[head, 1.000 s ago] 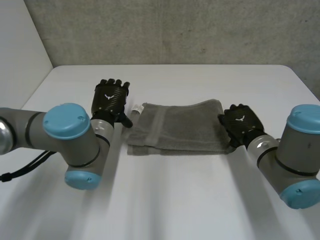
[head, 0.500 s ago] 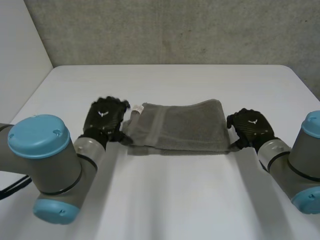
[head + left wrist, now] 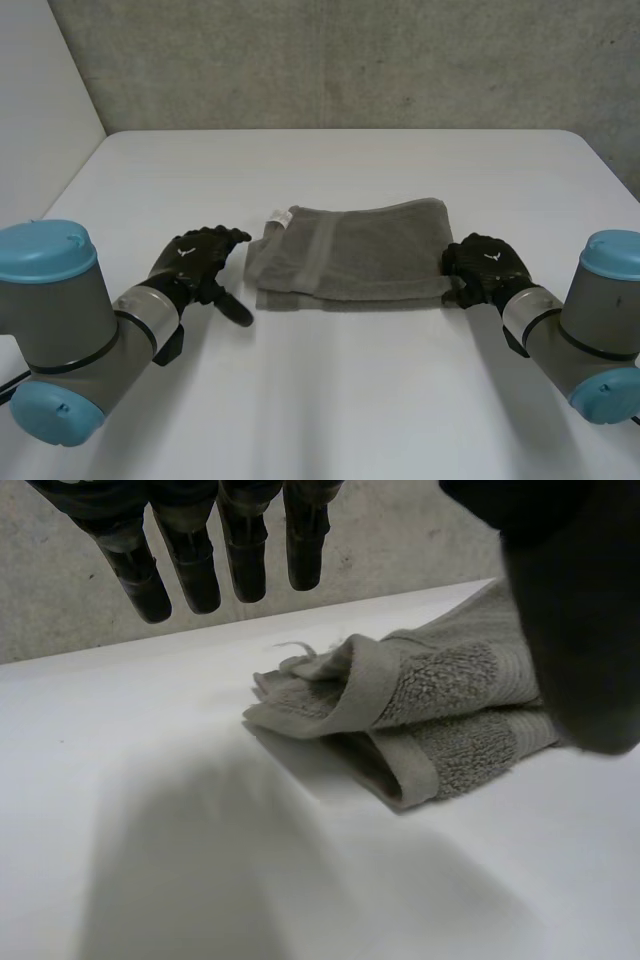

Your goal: Fold the towel.

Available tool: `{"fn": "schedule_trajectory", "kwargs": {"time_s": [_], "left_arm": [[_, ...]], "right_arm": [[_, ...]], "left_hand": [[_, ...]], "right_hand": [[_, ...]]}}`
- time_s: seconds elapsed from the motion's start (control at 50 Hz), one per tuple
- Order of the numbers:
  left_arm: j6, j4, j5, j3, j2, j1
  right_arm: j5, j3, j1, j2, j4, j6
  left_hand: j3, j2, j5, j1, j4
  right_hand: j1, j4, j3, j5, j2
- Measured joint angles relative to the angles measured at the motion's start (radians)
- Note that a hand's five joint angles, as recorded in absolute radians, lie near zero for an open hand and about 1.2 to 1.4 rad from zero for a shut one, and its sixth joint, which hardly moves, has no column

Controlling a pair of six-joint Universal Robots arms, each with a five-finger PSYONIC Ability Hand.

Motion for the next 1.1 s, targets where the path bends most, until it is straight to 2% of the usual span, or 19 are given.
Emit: {"fn": "schedule_trajectory", "kwargs": {"time_s": [0.1, 0.32, 0.44, 0.52, 0.64, 0.72, 0.9, 1.1], "left_arm": [[0.0, 0.001, -0.001, -0.002, 0.002, -0.002], [-0.002, 0.006, -0.003, -0.013, 0.028, -0.002], [-0.005, 0.01, -0.003, -0.023, 0.071, -0.003], [-0.006, 0.012, -0.002, -0.024, 0.08, -0.006], [-0.006, 0.014, -0.002, -0.024, 0.081, -0.01], [-0.006, 0.014, -0.003, -0.025, 0.08, -0.01], [-0.006, 0.017, -0.002, -0.024, 0.08, -0.014], [-0.003, 0.037, -0.001, -0.022, 0.08, -0.016]], "right_arm": [[0.013, 0.015, -0.024, -0.02, -0.002, -0.001], [-0.032, 0.058, -0.14, -0.084, -0.007, -0.047], [-0.059, 0.041, -0.198, -0.143, -0.005, -0.135], [-0.095, 0.031, -0.196, -0.172, -0.007, -0.197], [-0.182, 0.012, -0.062, -0.199, -0.01, -0.268], [-0.205, -0.009, 0.042, -0.192, -0.012, -0.283], [-0.202, -0.08, 0.222, -0.106, -0.011, -0.322], [-0.186, -0.14, 0.323, -0.043, -0.01, -0.337]], "left_hand": [[0.0, 0.0, 0.0, 0.0, 0.0], [0.0, -0.005, -0.001, 0.0, 0.0], [0.0, -0.005, -0.001, 0.0, 0.0], [0.0, -0.005, -0.001, 0.0, 0.0], [0.0, -0.005, -0.001, 0.0, 0.0], [0.0, -0.005, -0.001, 0.0, 0.0], [0.0, -0.005, -0.001, 0.0, 0.0], [0.0, -0.005, -0.001, 0.0, 0.0]], "right_hand": [[0.212, 0.0, 0.0, 0.239, 0.223], [0.216, 0.0, 0.0, 0.243, 0.231], [0.22, 0.0, 0.0, 0.243, 0.231], [0.221, 0.0, 0.0, 0.244, 0.238], [0.235, 0.0, 0.0, 0.253, 0.272], [0.243, 0.0, 0.0, 0.256, 0.289], [0.249, 0.0, 0.0, 0.257, 0.298], [0.25, 0.0, 0.0, 0.257, 0.302]]}}
